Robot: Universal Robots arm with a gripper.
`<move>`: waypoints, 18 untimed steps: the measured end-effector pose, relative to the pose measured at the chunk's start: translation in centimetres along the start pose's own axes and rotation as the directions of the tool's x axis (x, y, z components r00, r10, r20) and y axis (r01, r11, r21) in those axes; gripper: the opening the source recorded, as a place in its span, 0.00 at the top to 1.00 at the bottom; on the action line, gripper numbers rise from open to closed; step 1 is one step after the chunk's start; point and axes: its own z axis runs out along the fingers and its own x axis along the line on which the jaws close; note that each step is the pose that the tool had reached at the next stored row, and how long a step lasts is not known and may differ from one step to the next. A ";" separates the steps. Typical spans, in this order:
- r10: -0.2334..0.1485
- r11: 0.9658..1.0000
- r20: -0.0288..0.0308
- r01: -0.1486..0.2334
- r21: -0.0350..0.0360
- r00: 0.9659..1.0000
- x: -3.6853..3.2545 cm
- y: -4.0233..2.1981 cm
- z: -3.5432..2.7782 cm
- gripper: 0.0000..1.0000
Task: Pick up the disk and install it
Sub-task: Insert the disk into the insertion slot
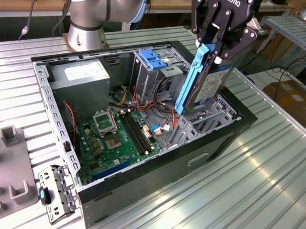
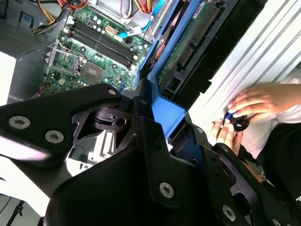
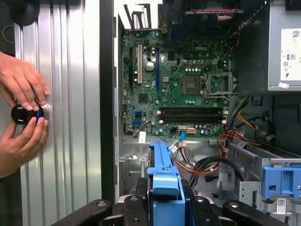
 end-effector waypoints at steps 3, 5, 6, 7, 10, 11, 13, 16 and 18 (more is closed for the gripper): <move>0.000 1.000 0.000 0.000 0.000 1.000 0.30 -0.72 0.26 0.63; 0.000 1.000 0.000 0.000 0.000 1.000 0.60 -1.31 0.61 0.63; 0.000 1.000 0.000 0.000 0.000 1.000 0.70 -1.49 0.73 0.63; 0.000 1.000 0.000 0.000 0.000 1.000 0.86 -1.73 1.00 0.63; 0.000 1.000 0.000 0.000 0.000 1.000 0.91 -2.24 1.47 0.63; 0.000 1.000 0.000 0.000 0.000 1.000 0.91 -2.46 1.62 0.63; 0.002 1.000 0.000 -0.002 0.000 1.000 0.88 -2.98 1.92 0.63; 0.004 1.000 0.000 -0.004 0.000 1.000 0.85 -3.59 2.25 0.63; 0.004 1.000 0.000 -0.004 0.000 1.000 0.83 -3.61 2.37 0.63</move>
